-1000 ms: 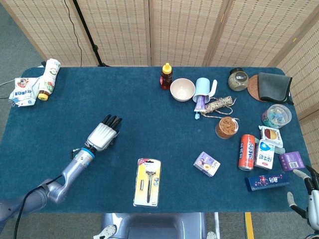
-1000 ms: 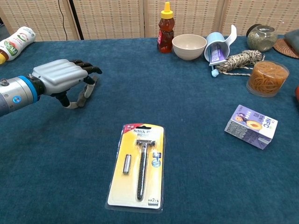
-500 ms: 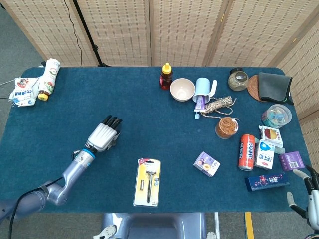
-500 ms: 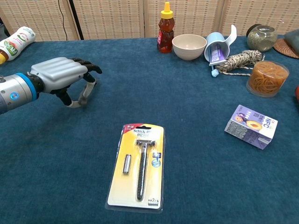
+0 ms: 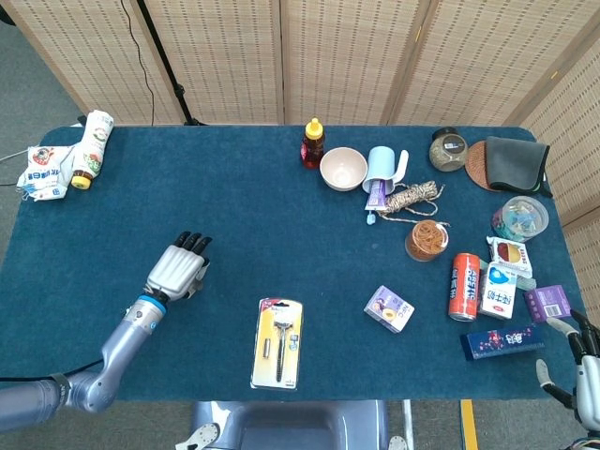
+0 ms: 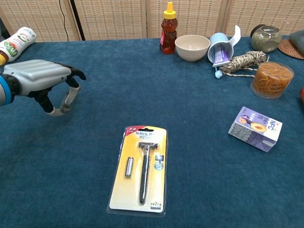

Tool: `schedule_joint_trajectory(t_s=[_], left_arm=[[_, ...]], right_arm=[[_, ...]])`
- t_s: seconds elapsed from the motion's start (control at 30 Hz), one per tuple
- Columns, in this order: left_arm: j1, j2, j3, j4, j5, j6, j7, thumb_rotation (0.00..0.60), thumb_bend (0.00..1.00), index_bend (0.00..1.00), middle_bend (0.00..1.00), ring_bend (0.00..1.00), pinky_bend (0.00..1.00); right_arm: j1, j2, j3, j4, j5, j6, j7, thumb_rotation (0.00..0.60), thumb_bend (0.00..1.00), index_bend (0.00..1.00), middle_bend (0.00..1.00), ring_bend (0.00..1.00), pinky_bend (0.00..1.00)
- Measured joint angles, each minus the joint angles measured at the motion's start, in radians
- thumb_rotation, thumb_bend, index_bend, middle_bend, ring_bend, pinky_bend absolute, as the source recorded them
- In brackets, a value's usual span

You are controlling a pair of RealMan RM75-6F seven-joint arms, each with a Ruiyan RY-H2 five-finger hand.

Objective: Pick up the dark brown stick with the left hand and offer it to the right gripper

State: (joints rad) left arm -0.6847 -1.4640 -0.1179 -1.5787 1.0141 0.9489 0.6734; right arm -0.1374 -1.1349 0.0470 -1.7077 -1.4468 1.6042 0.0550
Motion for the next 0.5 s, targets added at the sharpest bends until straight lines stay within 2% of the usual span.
schedule_joint_trajectory(t_s=[0.17,0.33,0.5], left_arm=[[0.000,0.013,0.004,-0.112,-0.133,0.096,0.149,0.600,0.48,0.59,0.12,0.05,0.08],[-0.021,0.008,0.001,-0.161,-0.239,0.135,0.234,0.600,0.48,0.51,0.08,0.02,0.08],[-0.071,-0.014,-0.001,-0.189,-0.343,0.159,0.308,0.600,0.48,0.33,0.01,0.00,0.08]], right_arm=[[-0.003,-0.001,-0.001,0.013,0.000,0.001,0.018,0.600,0.39,0.23,0.09,0.13,0.00],[-0.008,-0.004,-0.003,0.029,0.000,0.003,0.042,0.600,0.38,0.23,0.09,0.13,0.00],[-0.015,-0.005,-0.004,0.046,-0.001,0.011,0.065,0.600,0.39,0.23,0.09,0.13,0.00]])
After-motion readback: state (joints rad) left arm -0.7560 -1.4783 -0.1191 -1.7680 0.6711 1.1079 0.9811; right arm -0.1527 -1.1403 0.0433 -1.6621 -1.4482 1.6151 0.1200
